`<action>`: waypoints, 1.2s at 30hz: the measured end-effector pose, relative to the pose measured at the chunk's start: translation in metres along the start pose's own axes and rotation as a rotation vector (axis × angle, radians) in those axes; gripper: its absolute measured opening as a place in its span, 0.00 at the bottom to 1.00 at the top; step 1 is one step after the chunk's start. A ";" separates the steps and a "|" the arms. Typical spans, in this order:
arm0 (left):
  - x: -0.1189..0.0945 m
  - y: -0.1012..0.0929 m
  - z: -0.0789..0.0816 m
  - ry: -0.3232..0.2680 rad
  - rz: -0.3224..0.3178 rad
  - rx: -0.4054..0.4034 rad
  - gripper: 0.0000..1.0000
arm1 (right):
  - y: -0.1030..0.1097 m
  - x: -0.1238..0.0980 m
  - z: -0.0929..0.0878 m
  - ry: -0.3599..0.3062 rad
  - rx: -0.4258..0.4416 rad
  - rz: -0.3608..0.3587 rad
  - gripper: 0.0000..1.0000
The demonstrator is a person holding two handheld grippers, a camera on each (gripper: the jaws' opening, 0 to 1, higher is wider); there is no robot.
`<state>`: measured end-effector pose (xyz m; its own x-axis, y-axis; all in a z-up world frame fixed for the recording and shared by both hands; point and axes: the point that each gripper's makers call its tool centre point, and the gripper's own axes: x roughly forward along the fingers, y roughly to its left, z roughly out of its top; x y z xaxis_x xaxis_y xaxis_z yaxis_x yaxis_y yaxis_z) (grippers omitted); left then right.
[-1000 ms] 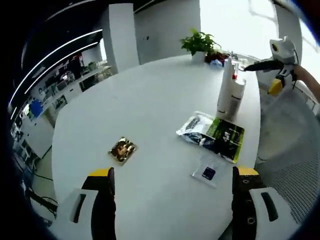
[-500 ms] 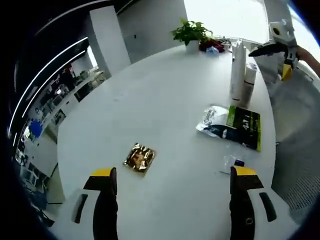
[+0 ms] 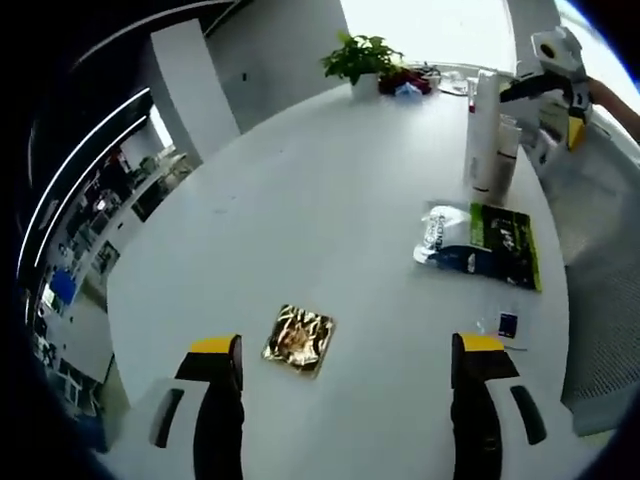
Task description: Arrange the skincare products in the storage area until every visible bottle or jar stands upright without overlapping.
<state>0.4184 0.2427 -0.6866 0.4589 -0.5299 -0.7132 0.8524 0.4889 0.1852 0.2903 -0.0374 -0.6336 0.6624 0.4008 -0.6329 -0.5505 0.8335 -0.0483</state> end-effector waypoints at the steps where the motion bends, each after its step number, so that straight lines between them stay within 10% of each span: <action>1: 0.002 0.001 0.000 0.004 -0.006 0.004 0.82 | 0.000 0.001 0.000 0.002 -0.002 0.001 1.00; 36: 0.052 0.035 -0.027 0.198 -0.184 0.061 0.52 | -0.018 0.004 -0.008 0.033 0.044 -0.037 1.00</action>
<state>0.4656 0.2508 -0.7358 0.2426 -0.4574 -0.8555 0.9331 0.3515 0.0766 0.2989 -0.0543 -0.6419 0.6645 0.3573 -0.6563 -0.5023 0.8638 -0.0383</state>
